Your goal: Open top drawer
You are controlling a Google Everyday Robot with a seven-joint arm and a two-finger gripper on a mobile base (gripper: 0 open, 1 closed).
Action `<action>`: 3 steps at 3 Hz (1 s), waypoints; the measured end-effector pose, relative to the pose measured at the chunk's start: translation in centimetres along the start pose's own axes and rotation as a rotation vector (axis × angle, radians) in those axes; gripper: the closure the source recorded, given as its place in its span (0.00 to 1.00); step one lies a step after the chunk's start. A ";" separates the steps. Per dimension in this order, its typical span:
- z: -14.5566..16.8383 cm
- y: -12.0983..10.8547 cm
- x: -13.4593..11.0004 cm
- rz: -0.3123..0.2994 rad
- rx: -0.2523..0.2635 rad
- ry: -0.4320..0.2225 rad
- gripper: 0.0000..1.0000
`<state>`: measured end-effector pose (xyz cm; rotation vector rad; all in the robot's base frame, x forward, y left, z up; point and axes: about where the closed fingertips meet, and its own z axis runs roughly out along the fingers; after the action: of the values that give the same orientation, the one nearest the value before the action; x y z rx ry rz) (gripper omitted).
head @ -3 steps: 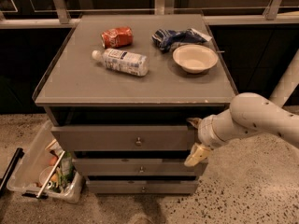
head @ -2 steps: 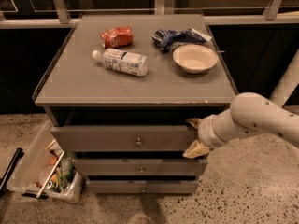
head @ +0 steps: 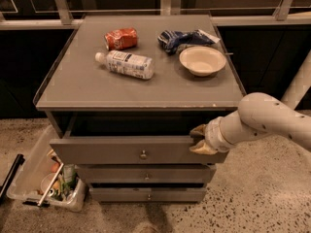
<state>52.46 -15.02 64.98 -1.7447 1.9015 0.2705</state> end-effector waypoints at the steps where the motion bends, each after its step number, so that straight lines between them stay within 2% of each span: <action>1: -0.3 0.2 -0.2 -0.003 -0.003 -0.003 1.00; 2: -1.0 1.1 0.2 0.000 -0.003 0.004 0.82; 3: -1.0 1.1 0.2 0.000 -0.003 0.004 0.60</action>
Offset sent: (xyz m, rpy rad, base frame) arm -0.1601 -0.0793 0.0476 -0.0660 0.0283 -0.0396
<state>51.16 -15.57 65.51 -1.7486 1.9045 0.2709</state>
